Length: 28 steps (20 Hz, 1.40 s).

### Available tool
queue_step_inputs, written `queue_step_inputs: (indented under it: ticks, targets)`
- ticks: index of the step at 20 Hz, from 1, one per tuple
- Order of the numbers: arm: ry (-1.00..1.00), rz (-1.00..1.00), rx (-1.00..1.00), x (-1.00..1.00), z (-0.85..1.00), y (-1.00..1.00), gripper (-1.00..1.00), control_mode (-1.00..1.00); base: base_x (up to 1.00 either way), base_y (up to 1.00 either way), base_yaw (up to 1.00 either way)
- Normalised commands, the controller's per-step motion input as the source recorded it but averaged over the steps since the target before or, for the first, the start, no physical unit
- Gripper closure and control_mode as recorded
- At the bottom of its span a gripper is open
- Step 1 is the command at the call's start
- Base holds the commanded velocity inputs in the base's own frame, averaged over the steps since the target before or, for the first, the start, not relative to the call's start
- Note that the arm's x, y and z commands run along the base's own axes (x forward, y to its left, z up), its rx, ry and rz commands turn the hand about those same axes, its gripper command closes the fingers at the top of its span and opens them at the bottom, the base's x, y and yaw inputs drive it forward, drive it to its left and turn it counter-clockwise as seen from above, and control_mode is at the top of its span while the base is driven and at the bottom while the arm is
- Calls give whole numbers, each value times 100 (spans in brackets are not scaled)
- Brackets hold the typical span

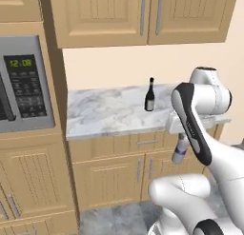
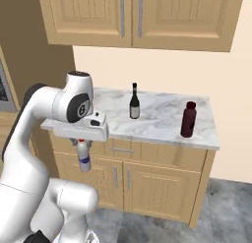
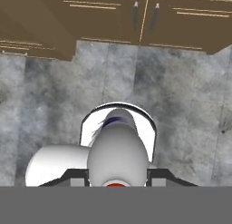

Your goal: Place the drinks on the dining counter in a tight cluster.

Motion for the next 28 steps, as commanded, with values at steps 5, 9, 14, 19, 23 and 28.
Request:
queue_step_inputs:
  ticks: [5,9,14,19,23,28]
  targets:
    - [0,0,0,0,0,0,100,100,-82,70,39]
    - [0,0,0,0,0,0,100,100,-27,84,83]
    - [0,0,0,0,0,0,100,100,-8,65,85]
    - [0,0,0,0,0,0,100,100,-18,41,90]
    - [0,0,0,0,0,0,100,100,-29,13,83]
    - [0,0,0,0,0,0,100,100,-31,2,75]
